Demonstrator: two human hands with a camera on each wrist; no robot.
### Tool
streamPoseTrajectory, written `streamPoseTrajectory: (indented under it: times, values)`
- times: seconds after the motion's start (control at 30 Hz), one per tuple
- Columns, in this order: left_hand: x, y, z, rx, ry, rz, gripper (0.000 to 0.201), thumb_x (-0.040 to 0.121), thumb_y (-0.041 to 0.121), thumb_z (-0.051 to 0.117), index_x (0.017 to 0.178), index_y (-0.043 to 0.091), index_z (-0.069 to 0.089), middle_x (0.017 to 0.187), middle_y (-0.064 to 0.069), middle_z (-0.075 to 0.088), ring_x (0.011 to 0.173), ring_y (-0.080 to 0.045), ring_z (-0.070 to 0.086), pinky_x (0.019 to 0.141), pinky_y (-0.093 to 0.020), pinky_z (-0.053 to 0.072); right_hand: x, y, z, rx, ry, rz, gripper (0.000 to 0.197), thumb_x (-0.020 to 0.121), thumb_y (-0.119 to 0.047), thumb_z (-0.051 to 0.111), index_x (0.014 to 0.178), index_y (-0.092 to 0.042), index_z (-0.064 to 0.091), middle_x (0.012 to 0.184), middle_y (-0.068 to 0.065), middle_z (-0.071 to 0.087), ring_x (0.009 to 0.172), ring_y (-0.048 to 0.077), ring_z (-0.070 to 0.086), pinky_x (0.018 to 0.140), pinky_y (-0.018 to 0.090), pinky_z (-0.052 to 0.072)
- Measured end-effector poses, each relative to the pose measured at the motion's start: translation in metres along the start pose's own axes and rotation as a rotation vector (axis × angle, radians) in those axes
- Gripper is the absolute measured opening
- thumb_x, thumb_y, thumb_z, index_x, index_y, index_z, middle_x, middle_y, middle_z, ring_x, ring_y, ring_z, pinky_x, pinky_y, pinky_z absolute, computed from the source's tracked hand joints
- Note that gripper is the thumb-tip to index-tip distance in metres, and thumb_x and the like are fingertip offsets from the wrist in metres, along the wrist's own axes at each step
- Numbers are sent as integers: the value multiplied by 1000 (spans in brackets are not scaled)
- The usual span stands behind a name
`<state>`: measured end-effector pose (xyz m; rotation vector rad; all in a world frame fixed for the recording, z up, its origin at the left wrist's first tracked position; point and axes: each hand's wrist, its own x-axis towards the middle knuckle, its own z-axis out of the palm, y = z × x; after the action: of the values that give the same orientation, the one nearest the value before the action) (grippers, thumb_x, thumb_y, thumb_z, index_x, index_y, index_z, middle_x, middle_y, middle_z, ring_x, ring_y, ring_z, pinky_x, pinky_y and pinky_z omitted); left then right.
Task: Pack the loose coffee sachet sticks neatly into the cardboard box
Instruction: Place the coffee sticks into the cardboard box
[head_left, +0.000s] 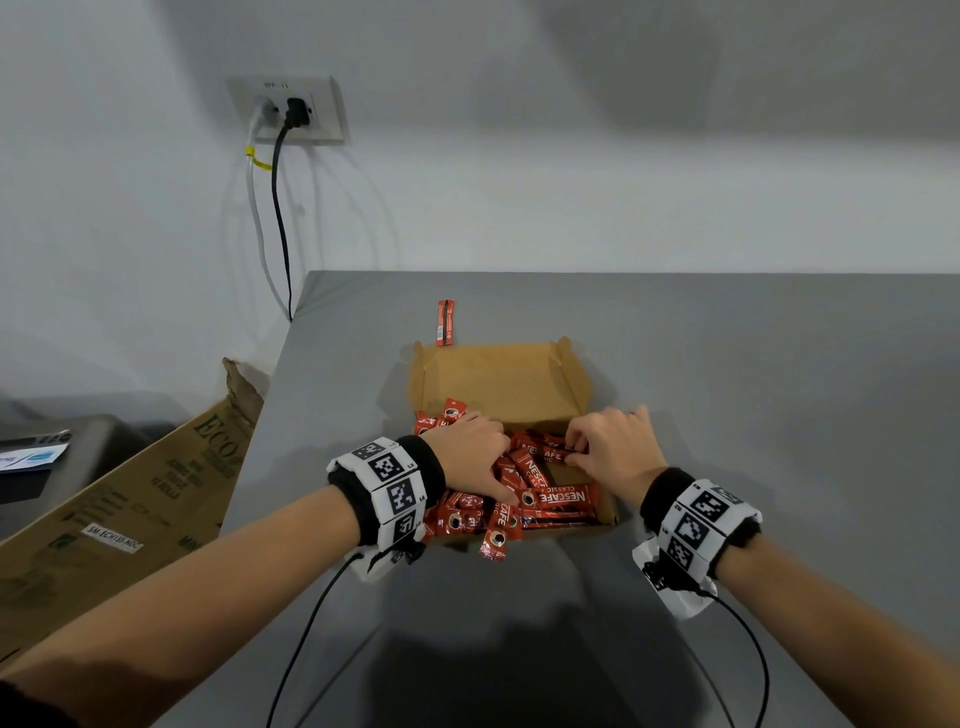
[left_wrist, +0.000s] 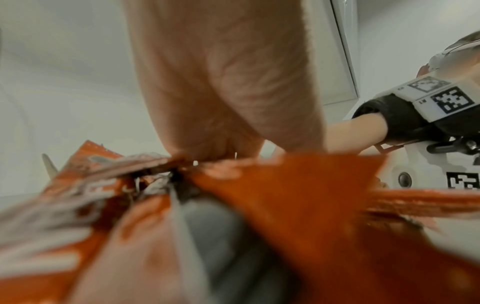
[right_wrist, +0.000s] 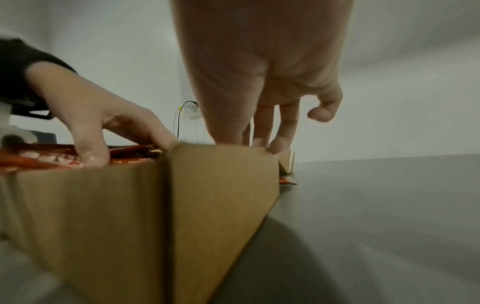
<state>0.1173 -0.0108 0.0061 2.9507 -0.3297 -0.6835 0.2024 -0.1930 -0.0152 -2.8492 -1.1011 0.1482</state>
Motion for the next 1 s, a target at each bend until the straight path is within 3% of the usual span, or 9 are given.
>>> streamPoseTrajectory:
  times: [0.17, 0.3, 0.37, 0.43, 0.53, 0.7, 1.0]
  values:
    - [-1, 2, -1, 1, 10, 6, 63, 82, 60, 55, 113, 5, 54, 114, -8, 53, 105, -22, 45, 99, -31, 30, 2, -9, 4, -94, 52, -35, 8, 85, -25, 60, 82, -22, 66, 87, -8, 66, 90, 18, 51, 77, 35, 27]
    - [-3, 4, -3, -41, 42, 6, 62, 81, 56, 60, 116, 6, 50, 114, -8, 53, 103, -21, 47, 94, -28, 33, 3, -10, 9, -90, 124, -38, 10, 74, -13, 69, 66, -17, 64, 70, -4, 66, 77, 24, 53, 69, 35, 28]
    - [-3, 5, -4, -48, 33, 11, 64, 81, 55, 60, 124, 10, 45, 117, -7, 53, 106, -21, 47, 96, -29, 32, 4, -10, 10, -63, 104, -21, 6, 80, -15, 63, 75, -16, 66, 81, -2, 67, 85, 25, 52, 73, 36, 31]
    - [-2, 6, -3, -12, 4, 15, 70, 82, 58, 56, 136, 18, 38, 122, -7, 51, 114, -23, 46, 106, -36, 27, 4, -10, 10, -56, 88, -39, 7, 84, -17, 59, 82, -16, 66, 88, -1, 67, 91, 25, 51, 76, 37, 31]
    - [0, 7, -2, 27, -29, -4, 78, 83, 61, 52, 146, 26, 24, 130, -8, 45, 123, -24, 40, 112, -40, 19, 4, -7, 9, -52, 109, -47, 9, 82, -21, 64, 90, -16, 65, 98, 1, 63, 98, 25, 51, 79, 37, 32]
    - [0, 6, -2, 46, -28, -5, 85, 83, 63, 50, 149, 21, 16, 139, -10, 41, 128, -25, 38, 114, -41, 18, 1, 0, 10, -10, 55, -12, 29, 85, -34, 62, 110, -20, 62, 111, -1, 54, 109, 19, 50, 90, 36, 35]
    - [2, 9, -2, 125, -58, -17, 86, 84, 65, 46, 148, 15, 20, 142, -11, 35, 130, -27, 34, 115, -45, 16, 4, -8, 7, -173, 24, -34, 19, 86, -32, 60, 99, -19, 65, 105, -3, 58, 103, 21, 49, 84, 37, 32]
